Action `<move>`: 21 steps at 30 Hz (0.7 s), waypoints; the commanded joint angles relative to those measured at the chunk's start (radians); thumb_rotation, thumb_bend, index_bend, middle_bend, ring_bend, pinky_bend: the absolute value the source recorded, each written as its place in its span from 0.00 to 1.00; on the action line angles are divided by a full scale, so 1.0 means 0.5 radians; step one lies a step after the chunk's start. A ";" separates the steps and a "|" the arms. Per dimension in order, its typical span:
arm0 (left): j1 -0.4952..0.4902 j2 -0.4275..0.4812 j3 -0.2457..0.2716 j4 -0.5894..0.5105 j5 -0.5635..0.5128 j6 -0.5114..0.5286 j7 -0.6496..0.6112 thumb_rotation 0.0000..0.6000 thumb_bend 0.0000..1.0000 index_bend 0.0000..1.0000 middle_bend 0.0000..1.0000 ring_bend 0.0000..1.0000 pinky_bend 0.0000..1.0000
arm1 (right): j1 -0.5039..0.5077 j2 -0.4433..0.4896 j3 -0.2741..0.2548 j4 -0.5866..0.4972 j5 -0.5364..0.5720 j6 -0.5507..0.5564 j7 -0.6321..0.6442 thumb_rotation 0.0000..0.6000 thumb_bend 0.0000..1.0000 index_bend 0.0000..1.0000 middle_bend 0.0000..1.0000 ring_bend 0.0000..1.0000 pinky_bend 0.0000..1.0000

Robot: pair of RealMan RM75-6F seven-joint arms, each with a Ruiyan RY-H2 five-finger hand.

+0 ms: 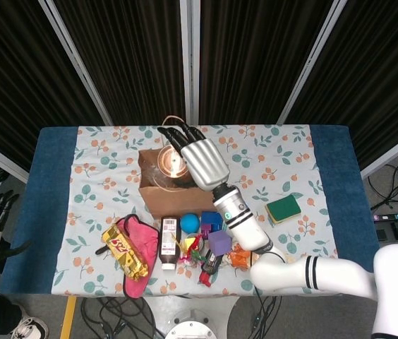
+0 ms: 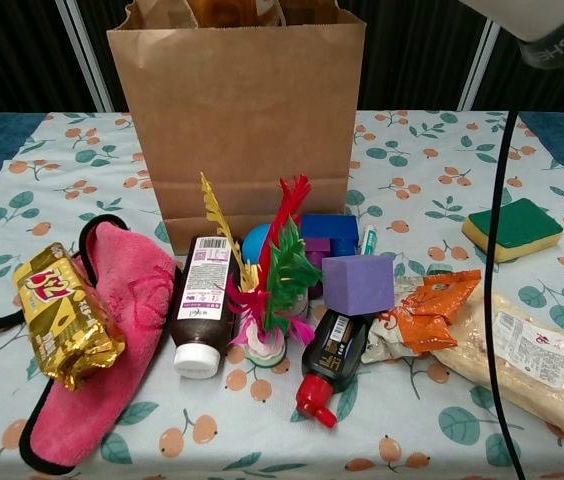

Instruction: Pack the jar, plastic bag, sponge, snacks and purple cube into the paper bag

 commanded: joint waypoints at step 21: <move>-0.021 0.003 0.023 -0.072 0.054 0.003 0.074 1.00 0.10 0.10 0.16 0.06 0.20 | -0.597 0.666 -0.243 -0.325 -0.323 0.343 0.238 1.00 0.00 0.15 0.20 0.08 0.17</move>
